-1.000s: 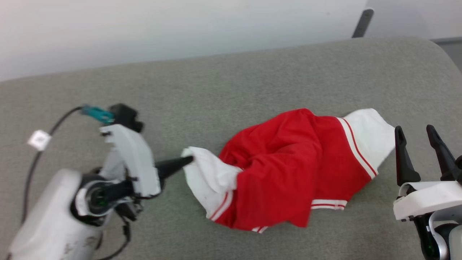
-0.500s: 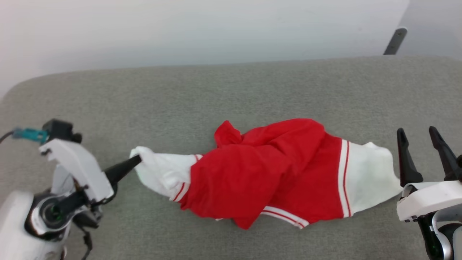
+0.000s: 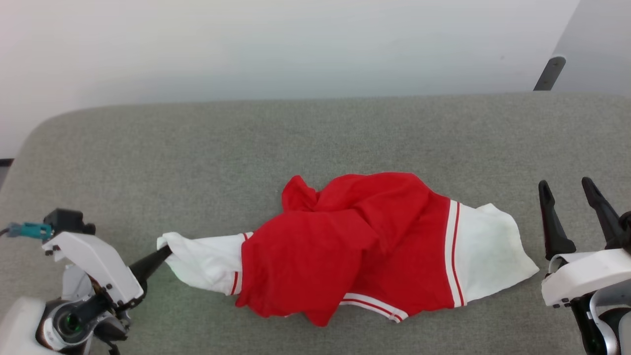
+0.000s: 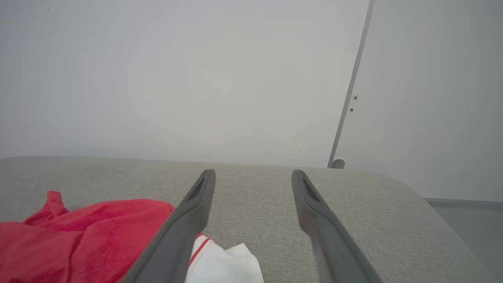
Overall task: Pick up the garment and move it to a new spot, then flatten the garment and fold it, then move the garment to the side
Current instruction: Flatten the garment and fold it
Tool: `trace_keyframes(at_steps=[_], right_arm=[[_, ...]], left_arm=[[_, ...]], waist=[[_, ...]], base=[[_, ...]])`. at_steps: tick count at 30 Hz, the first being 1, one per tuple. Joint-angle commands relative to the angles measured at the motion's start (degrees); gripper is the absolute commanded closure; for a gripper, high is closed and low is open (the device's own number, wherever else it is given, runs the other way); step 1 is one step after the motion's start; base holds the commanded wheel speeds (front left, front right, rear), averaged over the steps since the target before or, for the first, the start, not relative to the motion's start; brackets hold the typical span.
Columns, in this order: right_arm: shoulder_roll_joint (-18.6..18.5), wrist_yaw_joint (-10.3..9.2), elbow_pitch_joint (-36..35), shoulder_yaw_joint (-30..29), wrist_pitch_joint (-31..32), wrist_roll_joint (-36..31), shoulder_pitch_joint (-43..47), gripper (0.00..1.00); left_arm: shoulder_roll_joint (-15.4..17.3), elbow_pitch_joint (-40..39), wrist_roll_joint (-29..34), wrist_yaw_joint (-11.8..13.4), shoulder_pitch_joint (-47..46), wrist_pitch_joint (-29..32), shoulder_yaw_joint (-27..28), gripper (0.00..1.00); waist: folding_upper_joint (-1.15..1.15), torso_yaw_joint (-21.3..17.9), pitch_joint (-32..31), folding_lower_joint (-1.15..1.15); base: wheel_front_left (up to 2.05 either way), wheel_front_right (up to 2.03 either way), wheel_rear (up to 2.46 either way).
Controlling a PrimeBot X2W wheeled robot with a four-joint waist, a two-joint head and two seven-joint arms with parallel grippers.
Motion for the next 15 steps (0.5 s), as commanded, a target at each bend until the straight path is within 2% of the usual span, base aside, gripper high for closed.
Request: trace_keyframes(at_steps=[1, 8, 13, 15], right_arm=[[-0.19, -0.05, 0.19, 0.16, -0.28, 0.07, 0.76, 0.0], [-0.69, -0.04, 1.15, 0.89, -0.64, -0.37, 2.1, 0.0], [-0.85, -0.04, 1.13, 1.19, -0.86, -0.57, 2.37, 0.0], [-0.83, -0.04, 1.1, 1.25, -0.95, -0.57, 2.47, 0.0]], left_arm=[[-0.2, 0.63, 0.67, -0.53, 0.25, -0.63, -0.15, 0.0], [0.78, 0.73, 4.3, -1.57, 0.07, -2.17, -2.24, 0.0], [1.66, -2.56, 6.82, -1.64, -0.35, -1.76, -4.22, 0.0], [1.76, -4.51, 7.81, -0.95, -0.82, -0.92, -5.36, 0.0]], waist=[[0.0, 0.1, -0.71, 0.0], [0.0, 0.61, -3.76, 0.0], [0.0, 1.12, -5.31, 0.0], [0.0, 1.26, -5.65, 0.0]], base=[[0.0, 0.0, 0.0], [0.0, 0.0, 0.0], [0.0, 0.0, 0.0], [0.0, 0.0, 0.0]])
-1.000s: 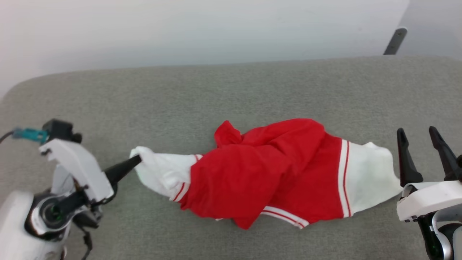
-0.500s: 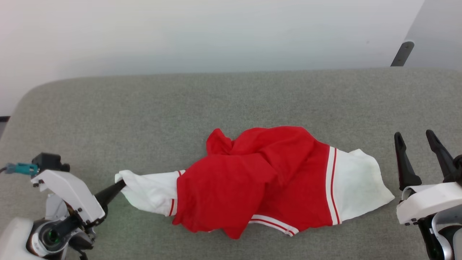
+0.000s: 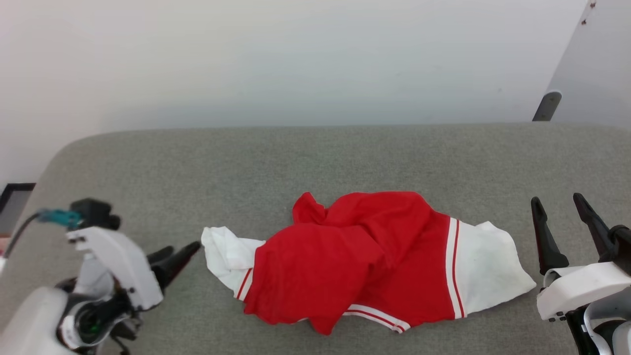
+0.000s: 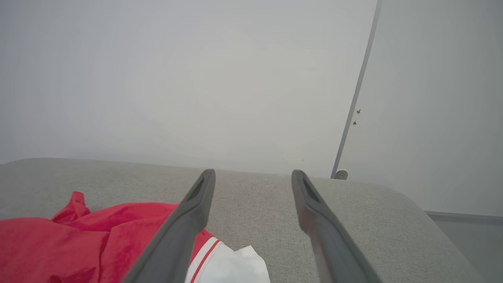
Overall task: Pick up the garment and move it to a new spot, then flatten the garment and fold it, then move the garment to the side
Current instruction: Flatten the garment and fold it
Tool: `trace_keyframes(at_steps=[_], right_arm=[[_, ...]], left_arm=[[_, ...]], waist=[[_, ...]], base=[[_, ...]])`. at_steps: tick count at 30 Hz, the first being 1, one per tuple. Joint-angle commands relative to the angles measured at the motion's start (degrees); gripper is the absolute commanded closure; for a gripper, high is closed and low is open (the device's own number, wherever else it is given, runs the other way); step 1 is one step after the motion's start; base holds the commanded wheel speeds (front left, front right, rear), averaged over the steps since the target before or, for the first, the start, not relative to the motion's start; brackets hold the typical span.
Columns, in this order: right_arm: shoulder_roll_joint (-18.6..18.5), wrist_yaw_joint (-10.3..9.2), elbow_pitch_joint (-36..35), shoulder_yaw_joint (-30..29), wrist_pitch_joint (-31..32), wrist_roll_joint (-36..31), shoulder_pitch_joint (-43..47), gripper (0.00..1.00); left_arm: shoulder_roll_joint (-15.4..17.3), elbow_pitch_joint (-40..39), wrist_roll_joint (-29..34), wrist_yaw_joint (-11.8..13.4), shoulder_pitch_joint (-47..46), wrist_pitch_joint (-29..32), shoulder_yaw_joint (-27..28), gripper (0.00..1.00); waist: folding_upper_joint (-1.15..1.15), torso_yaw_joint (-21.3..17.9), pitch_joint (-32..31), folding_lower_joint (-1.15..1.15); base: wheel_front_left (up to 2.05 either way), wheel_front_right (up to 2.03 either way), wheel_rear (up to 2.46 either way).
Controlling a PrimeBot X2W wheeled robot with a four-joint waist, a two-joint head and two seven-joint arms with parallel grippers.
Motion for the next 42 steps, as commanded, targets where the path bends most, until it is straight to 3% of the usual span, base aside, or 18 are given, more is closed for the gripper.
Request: trace_keyframes(at_steps=[1, 12, 23, 31, 34, 35, 36, 39, 41, 42], right_arm=[[-0.11, -0.04, -0.11, 0.05, -0.26, -0.3, 0.33, 0.0], [-0.03, -0.04, 0.25, 1.45, -1.18, 0.81, -0.98, 0.0], [0.48, -0.05, -0.91, 0.72, -2.16, 1.2, -2.97, 0.0], [0.81, -0.05, -0.33, 0.17, -2.98, 1.12, -3.91, 0.0], [0.94, -0.04, -0.03, 0.15, -3.19, 1.09, -4.31, 0.0], [0.96, -0.05, 0.08, 0.12, -3.24, 1.06, -4.36, 0.0], [0.99, -0.05, 0.15, 0.06, -3.32, 1.06, -4.34, 0.0], [1.13, -0.04, 0.33, -0.02, -3.45, 1.01, -4.26, 0.0], [1.2, -0.05, 0.41, -0.05, -3.46, 0.97, -4.26, 0.0], [1.23, -0.04, 0.42, -0.05, -3.47, 0.97, -4.27, 0.0]], left_arm=[[-0.17, -1.39, 0.61, 0.62, -0.58, 1.0, -0.86, 0.0], [-0.15, -7.7, 5.2, 3.33, -2.05, 8.88, -8.76, 0.0], [-1.12, -0.07, 8.26, 0.12, -6.18, 6.27, -10.63, 0.0], [-2.13, 4.72, 7.2, -1.15, -8.69, 6.25, -10.64, 0.0], [-2.91, 6.03, 6.32, -1.43, -9.47, 7.27, -10.96, 0.23], [-3.22, 6.44, 5.76, -1.47, -9.62, 7.77, -10.98, 0.5], [-3.39, 6.63, 5.24, -1.59, -9.78, 8.21, -10.96, 0.58], [-4.06, 7.09, 3.76, -1.1, -10.11, 9.55, -10.61, 0.64], [-4.33, 7.16, 3.24, -1.21, -10.21, 10.11, -10.63, 0.59], [-4.33, 7.24, 3.2, -1.08, -10.16, 10.34, -10.78, 0.64]], waist=[[0.0, 0.33, -0.57, 0.0], [0.0, -2.36, 0.31, 0.0], [0.0, -5.98, 7.16, 0.0], [0.0, -7.2, 9.81, 0.0], [0.0, -7.35, 10.1, 0.0], [0.0, -7.35, 10.1, 0.0], [0.0, -7.32, 10.08, 0.0], [0.0, -7.17, 10.0, 0.0], [0.0, -7.03, 9.98, 0.0], [0.0, -6.97, 9.98, 0.0]], base=[[0.0, 0.0, 0.0], [0.0, 0.0, 0.0], [0.0, 0.0, 0.0], [0.0, 0.0, 0.0], [0.0, 0.0, 0.0], [0.0, 0.0, 0.0], [0.0, 0.0, 0.0], [0.0, 0.0, 0.0], [0.0, 0.0, 0.0], [0.0, 0.0, 0.0]])
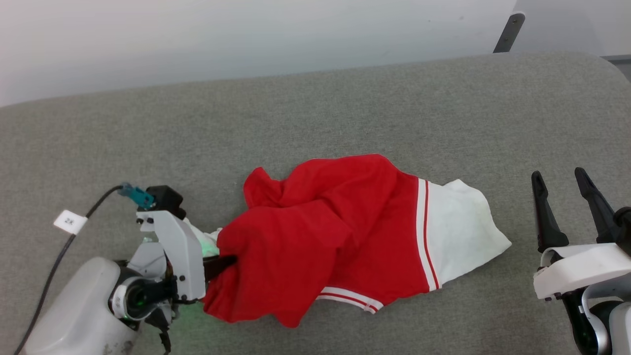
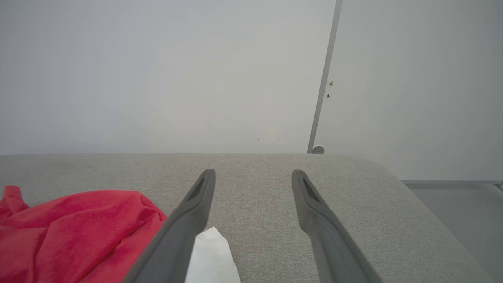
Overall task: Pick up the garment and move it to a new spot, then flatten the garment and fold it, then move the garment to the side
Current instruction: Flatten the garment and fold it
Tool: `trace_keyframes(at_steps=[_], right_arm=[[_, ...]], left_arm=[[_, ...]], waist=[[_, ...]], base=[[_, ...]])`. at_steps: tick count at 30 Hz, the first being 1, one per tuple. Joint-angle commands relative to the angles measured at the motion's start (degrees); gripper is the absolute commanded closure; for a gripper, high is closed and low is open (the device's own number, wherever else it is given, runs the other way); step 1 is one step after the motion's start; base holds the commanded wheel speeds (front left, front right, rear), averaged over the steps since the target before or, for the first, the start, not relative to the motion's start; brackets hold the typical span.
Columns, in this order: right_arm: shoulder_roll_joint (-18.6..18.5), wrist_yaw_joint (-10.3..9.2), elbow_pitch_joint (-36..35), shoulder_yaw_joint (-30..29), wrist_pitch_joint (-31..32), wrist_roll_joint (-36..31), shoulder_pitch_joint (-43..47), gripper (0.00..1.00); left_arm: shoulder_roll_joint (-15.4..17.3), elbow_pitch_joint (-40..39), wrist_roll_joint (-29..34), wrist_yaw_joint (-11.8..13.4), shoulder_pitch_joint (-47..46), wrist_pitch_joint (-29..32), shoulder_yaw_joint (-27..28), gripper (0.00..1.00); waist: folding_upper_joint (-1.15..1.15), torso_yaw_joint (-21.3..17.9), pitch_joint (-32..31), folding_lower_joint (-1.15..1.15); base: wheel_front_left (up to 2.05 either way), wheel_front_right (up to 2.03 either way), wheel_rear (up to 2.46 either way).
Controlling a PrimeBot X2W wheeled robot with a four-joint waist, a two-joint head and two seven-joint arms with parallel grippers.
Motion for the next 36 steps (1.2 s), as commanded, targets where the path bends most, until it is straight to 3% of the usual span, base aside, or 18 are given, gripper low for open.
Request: trace_keyframes(at_steps=[1, 2, 3, 14, 24, 30, 31, 33, 35, 36], right_arm=[[0.23, -0.05, 0.05, -0.24, -0.31, 0.09, -0.64, 0.0], [0.26, -0.05, 0.08, -0.23, -0.33, 0.08, -0.66, 0.0], [0.28, -0.05, 0.1, -0.18, -0.34, 0.13, -0.69, 0.0], [0.35, -0.04, 0.14, -0.34, -0.45, 0.32, -0.36, 0.0], [0.52, -0.04, 0.47, 0.01, -0.46, 0.67, -0.98, 0.0], [0.6, -0.04, 1.01, 0.68, -0.69, 1.18, -1.19, 0.0], [0.61, -0.05, 1.09, 0.7, -0.78, 1.19, -1.18, 0.0], [0.62, -0.05, 1.25, 0.71, -0.99, 1.29, -1.21, 0.0], [0.63, -0.05, 1.47, 0.71, -1.02, 1.35, -1.24, 0.0], [0.65, -0.05, 1.58, 0.75, -1.03, 1.34, -1.3, 0.0]], left_arm=[[-0.15, 0.0, -0.1, 0.07, -0.25, 0.3, -0.15, 0.67], [-0.23, 0.05, -0.21, 0.17, -0.2, 0.41, -0.22, 0.67], [-0.31, 0.14, -0.25, 0.32, -0.15, 0.62, -0.33, 1.0], [-0.12, -1.66, -1.56, 1.75, -1.85, 1.59, 0.91, 1.0], [-0.59, -7.79, -3.0, 5.4, -6.94, 3.25, 3.23, 1.0], [-1.28, -7.29, -1.16, 4.98, -9.67, 0.77, 3.33, 1.0], [-1.53, -6.76, -0.8, 4.66, -9.86, 0.28, 3.06, 0.95], [-2.11, -5.25, -0.22, 3.69, -10.29, -0.93, 2.65, 0.55], [-2.56, -3.43, 0.09, 2.64, -10.43, -2.04, 2.37, 0.55], [-2.61, -2.69, 0.38, 2.07, -10.44, -2.51, 2.15, 0.43]], waist=[[0.0, 0.11, 0.01, 0.0], [0.0, 0.19, 0.04, 0.0], [0.0, 0.27, 0.06, 0.0], [0.0, 0.76, 0.36, 0.0], [0.0, 0.26, 1.25, 0.0], [0.0, -0.61, 1.98, 0.0], [0.0, -0.71, 2.09, 0.0], [0.0, -0.86, 2.24, 0.0], [0.0, -0.93, 2.29, 0.0], [0.0, -0.95, 2.28, 0.0]], base=[[0.0, 0.0, 0.0], [0.0, 0.0, 0.0], [0.0, 0.0, 0.0], [0.0, 0.0, 0.0], [0.0, 0.0, 0.0], [0.0, 0.0, 0.0], [0.0, 0.0, 0.0], [0.0, 0.0, 0.0], [0.0, 0.0, 0.0], [0.0, 0.0, 0.0]])
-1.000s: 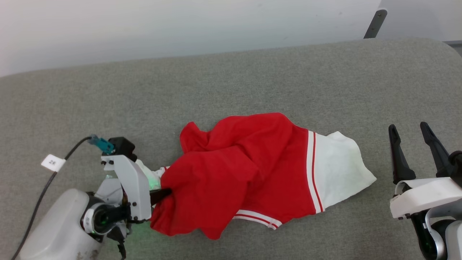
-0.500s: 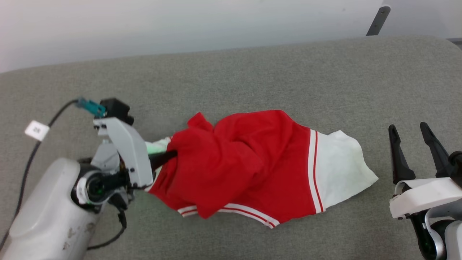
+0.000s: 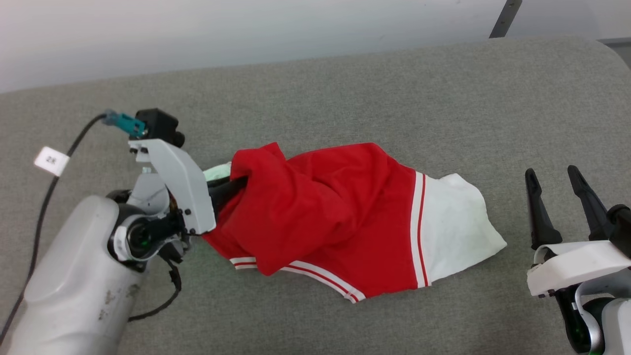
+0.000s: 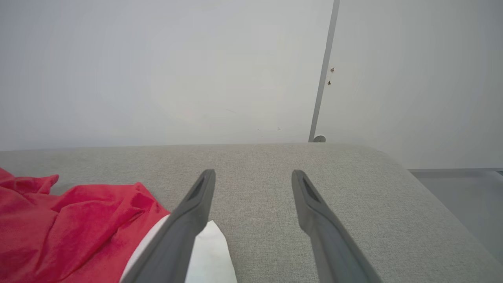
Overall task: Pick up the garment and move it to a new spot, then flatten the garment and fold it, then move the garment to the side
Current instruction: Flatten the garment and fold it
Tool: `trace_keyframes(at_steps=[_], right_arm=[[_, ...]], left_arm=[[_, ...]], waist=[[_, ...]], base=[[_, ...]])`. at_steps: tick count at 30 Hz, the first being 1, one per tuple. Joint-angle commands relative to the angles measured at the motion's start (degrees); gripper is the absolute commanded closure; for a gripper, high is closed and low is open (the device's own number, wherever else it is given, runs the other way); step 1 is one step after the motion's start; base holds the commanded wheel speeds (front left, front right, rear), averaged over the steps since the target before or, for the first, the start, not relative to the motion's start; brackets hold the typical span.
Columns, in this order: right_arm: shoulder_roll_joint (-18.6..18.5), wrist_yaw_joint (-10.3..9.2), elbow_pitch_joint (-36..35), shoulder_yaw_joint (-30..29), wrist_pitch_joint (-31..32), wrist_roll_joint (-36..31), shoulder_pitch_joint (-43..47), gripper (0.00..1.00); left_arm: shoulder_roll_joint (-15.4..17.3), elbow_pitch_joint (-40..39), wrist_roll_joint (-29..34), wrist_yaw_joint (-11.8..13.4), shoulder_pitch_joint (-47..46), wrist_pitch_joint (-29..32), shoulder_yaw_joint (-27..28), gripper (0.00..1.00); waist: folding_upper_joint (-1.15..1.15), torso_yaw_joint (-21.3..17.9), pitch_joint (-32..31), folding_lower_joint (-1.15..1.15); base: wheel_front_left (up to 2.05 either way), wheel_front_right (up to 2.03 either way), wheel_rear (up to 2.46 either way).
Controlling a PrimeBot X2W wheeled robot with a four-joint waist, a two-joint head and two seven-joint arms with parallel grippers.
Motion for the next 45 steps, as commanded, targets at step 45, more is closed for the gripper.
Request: trace_keyframes(at_steps=[45], right_arm=[[-0.76, -0.06, -0.51, -2.29, 1.72, -0.87, 4.39, 0.0]], left_arm=[[4.26, -4.6, -1.56, -4.3, 14.95, -10.67, 1.54, 0.0]], waist=[[0.0, 9.13, -11.46, 0.0]], base=[[0.0, 0.0, 0.0]])
